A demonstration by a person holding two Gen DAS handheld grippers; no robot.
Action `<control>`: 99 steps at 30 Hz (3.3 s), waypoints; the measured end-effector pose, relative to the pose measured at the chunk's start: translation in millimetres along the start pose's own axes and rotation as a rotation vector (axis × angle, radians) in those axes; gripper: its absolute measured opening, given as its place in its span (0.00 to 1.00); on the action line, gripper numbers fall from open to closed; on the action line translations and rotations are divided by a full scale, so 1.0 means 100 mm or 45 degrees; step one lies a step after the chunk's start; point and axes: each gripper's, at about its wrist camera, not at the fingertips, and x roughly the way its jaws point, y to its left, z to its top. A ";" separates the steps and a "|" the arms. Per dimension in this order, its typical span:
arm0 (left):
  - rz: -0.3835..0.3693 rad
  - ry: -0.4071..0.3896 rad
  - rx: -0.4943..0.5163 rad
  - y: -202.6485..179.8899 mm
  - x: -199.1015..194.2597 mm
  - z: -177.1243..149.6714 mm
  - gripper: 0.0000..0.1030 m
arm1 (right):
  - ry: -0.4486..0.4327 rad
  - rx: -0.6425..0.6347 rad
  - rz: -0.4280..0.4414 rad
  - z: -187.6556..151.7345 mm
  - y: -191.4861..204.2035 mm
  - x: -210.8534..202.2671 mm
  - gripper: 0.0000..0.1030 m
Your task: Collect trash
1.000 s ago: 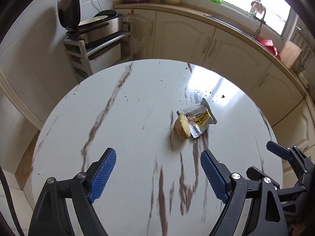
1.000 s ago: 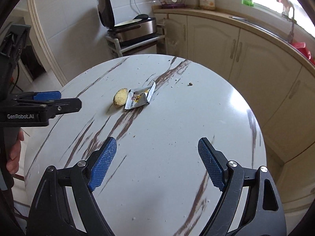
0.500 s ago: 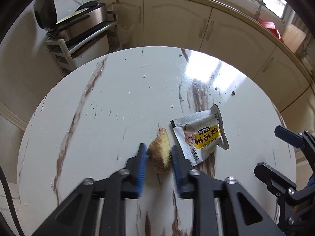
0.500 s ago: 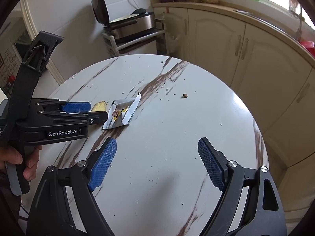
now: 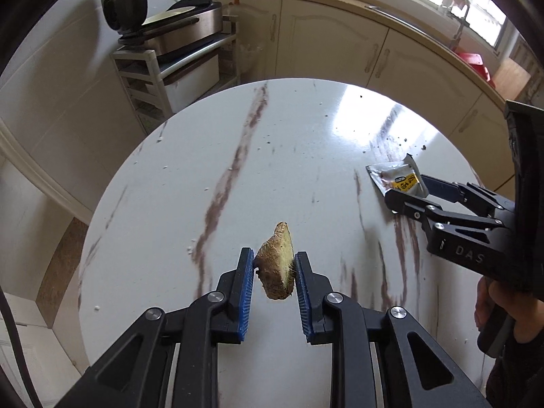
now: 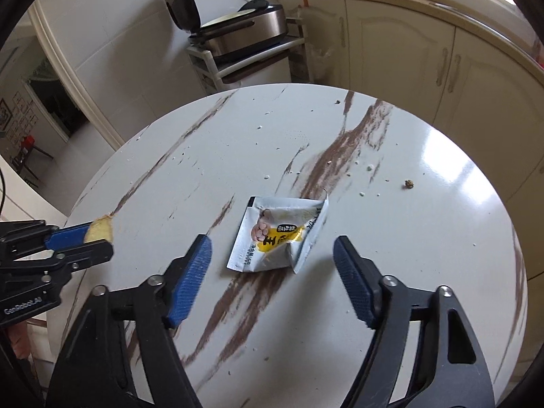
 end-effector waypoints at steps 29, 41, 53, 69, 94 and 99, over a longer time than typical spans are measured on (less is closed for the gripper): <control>-0.202 -0.082 0.354 -2.31 -1.19 -0.85 0.19 | -0.388 0.154 0.027 -1.82 -0.92 -2.56 0.12; -0.329 0.063 0.657 -4.29 -0.59 -0.98 0.20 | -0.475 0.503 -0.207 -2.99 -2.13 -3.10 0.12; -0.277 0.114 0.723 -4.75 0.11 -0.90 0.65 | -0.371 0.674 -0.192 -3.36 -2.78 -2.67 0.13; -0.237 -0.091 0.583 -4.01 -0.70 -1.14 0.80 | -0.370 0.697 -0.168 -3.41 -2.52 -2.61 0.71; 0.210 -0.947 0.055 -1.94 -3.58 -3.82 0.99 | -0.786 -0.029 -0.154 -2.65 1.02 -3.98 1.00; 0.243 -1.017 -0.017 -1.89 -3.78 -4.38 0.99 | -0.831 -0.103 -0.152 -2.69 1.50 -4.08 1.00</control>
